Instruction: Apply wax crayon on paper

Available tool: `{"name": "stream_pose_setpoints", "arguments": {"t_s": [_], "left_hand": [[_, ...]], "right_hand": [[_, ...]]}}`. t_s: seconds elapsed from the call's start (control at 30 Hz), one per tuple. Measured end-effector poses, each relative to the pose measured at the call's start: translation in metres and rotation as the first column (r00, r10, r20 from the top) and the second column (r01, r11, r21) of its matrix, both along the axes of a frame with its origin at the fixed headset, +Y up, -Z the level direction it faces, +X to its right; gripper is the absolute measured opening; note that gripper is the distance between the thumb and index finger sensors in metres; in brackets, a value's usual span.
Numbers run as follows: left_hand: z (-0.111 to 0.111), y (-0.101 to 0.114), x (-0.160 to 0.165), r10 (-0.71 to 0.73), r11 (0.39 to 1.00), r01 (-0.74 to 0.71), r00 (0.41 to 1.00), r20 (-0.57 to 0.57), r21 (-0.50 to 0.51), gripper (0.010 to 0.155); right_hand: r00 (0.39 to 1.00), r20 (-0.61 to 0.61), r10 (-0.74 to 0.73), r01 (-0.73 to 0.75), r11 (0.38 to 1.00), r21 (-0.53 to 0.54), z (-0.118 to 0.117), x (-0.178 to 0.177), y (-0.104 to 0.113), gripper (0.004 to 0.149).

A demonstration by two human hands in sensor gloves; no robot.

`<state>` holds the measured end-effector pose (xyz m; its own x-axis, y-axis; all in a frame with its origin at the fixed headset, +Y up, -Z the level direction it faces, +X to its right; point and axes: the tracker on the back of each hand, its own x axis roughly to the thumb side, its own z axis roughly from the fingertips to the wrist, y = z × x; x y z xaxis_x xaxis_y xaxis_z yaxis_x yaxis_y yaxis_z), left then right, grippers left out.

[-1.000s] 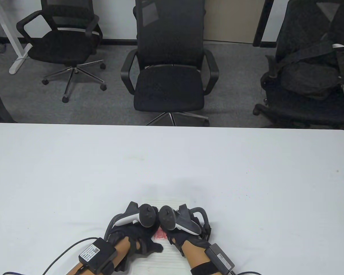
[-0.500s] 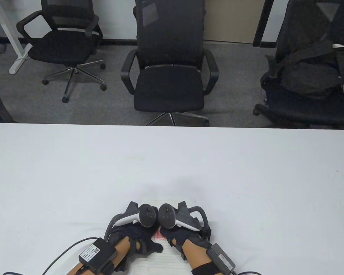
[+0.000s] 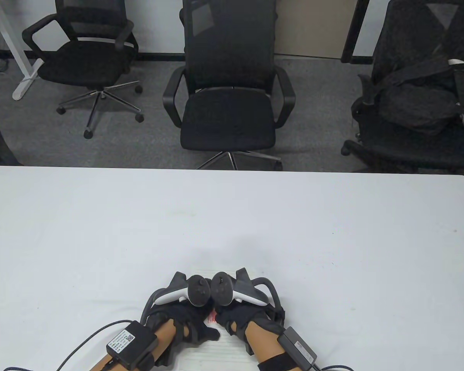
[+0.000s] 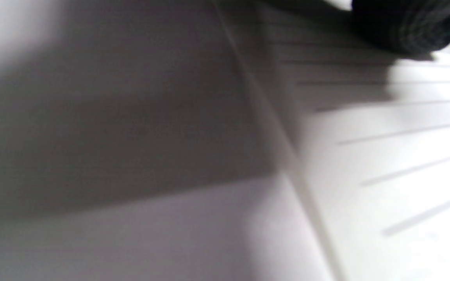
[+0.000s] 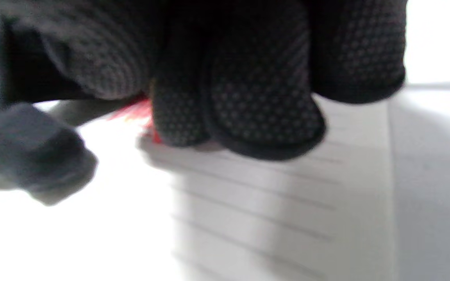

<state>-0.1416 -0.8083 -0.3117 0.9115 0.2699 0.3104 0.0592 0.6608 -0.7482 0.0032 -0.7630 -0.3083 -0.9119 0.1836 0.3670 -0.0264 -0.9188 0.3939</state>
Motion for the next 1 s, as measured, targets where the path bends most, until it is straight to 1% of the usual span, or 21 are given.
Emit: {"name": "stream_pose_setpoints", "arguments": {"t_s": [0.03, 0.07, 0.1, 0.13, 0.2, 0.23, 0.27, 0.3, 0.4, 0.5, 0.53, 0.6, 0.63, 0.67, 0.7, 0.77, 0.8, 0.83, 0.9, 0.97, 1.0], "left_hand": [[0.0000, 0.0001, 0.0001, 0.000, 1.000, 0.000, 1.000, 0.000, 0.000, 0.104], [0.0001, 0.0002, 0.0001, -0.001, 1.000, 0.001, 1.000, 0.001, 0.000, 0.104], [0.0001, 0.0001, 0.0001, -0.001, 1.000, 0.001, 1.000, 0.000, 0.000, 0.104], [0.0001, 0.0001, 0.0000, -0.001, 1.000, 0.001, 1.000, 0.000, 0.001, 0.104], [0.0001, 0.0001, 0.0000, -0.001, 1.000, 0.001, 1.000, 0.000, 0.001, 0.104], [0.0001, 0.0001, 0.0000, -0.001, 1.000, 0.001, 1.000, 0.000, 0.002, 0.104], [0.0001, 0.0000, 0.0000, -0.001, 1.000, 0.001, 1.000, 0.000, 0.001, 0.104], [0.0001, 0.0000, 0.0000, 0.000, 1.000, 0.000, 1.000, 0.000, 0.001, 0.104], [0.0000, 0.0000, 0.0001, 0.000, 1.000, 0.000, 1.000, 0.000, 0.000, 0.104], [0.0001, 0.0000, 0.0001, -0.001, 1.000, 0.001, 1.000, 0.000, 0.001, 0.104], [0.0001, 0.0000, 0.0001, -0.001, 1.000, 0.001, 1.000, 0.000, 0.001, 0.104], [0.0001, 0.0000, 0.0002, -0.001, 1.000, 0.001, 1.000, 0.000, 0.002, 0.104], [0.0001, 0.0000, 0.0001, -0.001, 1.000, 0.001, 1.000, 0.000, 0.001, 0.104], [0.0001, 0.0000, 0.0001, -0.001, 1.000, 0.001, 1.000, 0.000, 0.001, 0.104], [0.0001, 0.0000, 0.0001, -0.001, 1.000, 0.001, 1.000, 0.000, 0.001, 0.104], [0.0000, -0.0001, 0.0001, 0.000, 1.000, 0.000, 1.000, 0.001, 0.001, 0.104], [0.0000, -0.0002, 0.0001, 0.000, 1.000, 0.000, 1.000, 0.001, 0.000, 0.104], [0.0000, -0.0002, 0.0001, 0.000, 1.000, 0.000, 1.000, 0.001, 0.001, 0.104], [0.0000, -0.0002, 0.0001, 0.000, 1.000, 0.000, 1.000, 0.001, 0.001, 0.104], [0.0000, -0.0002, 0.0001, 0.000, 1.000, 0.000, 1.000, 0.001, 0.002, 0.104], [0.0000, -0.0003, 0.0001, 0.001, 1.000, -0.001, 1.000, 0.001, 0.001, 0.104]], "right_hand": [[1.000, 0.009, -0.007, 0.006, 1.000, 0.019, 0.0008, 0.0009, 0.0008, 0.040], [0.999, 0.038, -0.016, 0.012, 0.994, 0.107, 0.0017, 0.0022, 0.0016, 0.040], [0.999, 0.043, -0.010, 0.003, 0.988, 0.155, 0.0012, 0.0027, 0.0015, 0.040], [1.000, 0.028, 0.007, -0.011, 0.988, 0.155, -0.0001, 0.0035, 0.0021, 0.040], [1.000, 0.023, -0.006, 0.004, 0.995, 0.100, -0.0005, 0.0034, 0.0016, 0.040], [1.000, 0.007, 0.008, -0.008, 0.998, 0.058, -0.0015, 0.0032, 0.0016, 0.040], [1.000, 0.000, 0.022, -0.022, 0.999, -0.027, -0.0021, 0.0035, 0.0008, 0.040], [1.000, 0.002, 0.017, -0.016, 0.998, -0.053, -0.0015, 0.0036, 0.0006, 0.040], [1.000, 0.023, -0.014, 0.013, 0.999, 0.031, -0.0010, 0.0049, 0.0007, 0.040], [0.999, 0.049, -0.014, 0.003, 0.977, 0.213, 0.0006, 0.0047, 0.0018, 0.040], [0.999, 0.043, -0.010, 0.001, 0.976, 0.216, 0.0008, 0.0041, 0.0021, 0.040], [1.000, 0.015, 0.001, -0.003, 0.988, 0.157, 0.0001, 0.0025, 0.0024, 0.040], [1.000, -0.012, 0.003, -0.002, 0.994, 0.107, -0.0011, 0.0018, 0.0021, 0.040], [1.000, -0.029, 0.008, -0.007, 1.000, 0.021, -0.0026, 0.0017, 0.0007, 0.040], [1.000, -0.011, 0.006, -0.006, 1.000, -0.020, -0.0025, 0.0022, 0.0007, 0.040], [1.000, 0.003, -0.011, 0.011, 1.000, 0.022, -0.0039, 0.0032, -0.0003, 0.040], [0.999, 0.026, -0.030, 0.028, 0.997, 0.069, -0.0031, 0.0044, 0.0005, 0.040], [0.997, 0.055, -0.045, 0.035, 0.985, 0.171, -0.0027, 0.0054, 0.0004, 0.040], [0.997, 0.060, -0.042, 0.024, 0.961, 0.275, -0.0032, 0.0072, -0.0002, 0.040], [0.997, 0.051, -0.058, 0.043, 0.963, 0.266, -0.0029, 0.0081, -0.0006, 0.040], [0.998, 0.034, -0.054, 0.045, 0.973, 0.227, -0.0041, 0.0082, -0.0002, 0.039]]}}
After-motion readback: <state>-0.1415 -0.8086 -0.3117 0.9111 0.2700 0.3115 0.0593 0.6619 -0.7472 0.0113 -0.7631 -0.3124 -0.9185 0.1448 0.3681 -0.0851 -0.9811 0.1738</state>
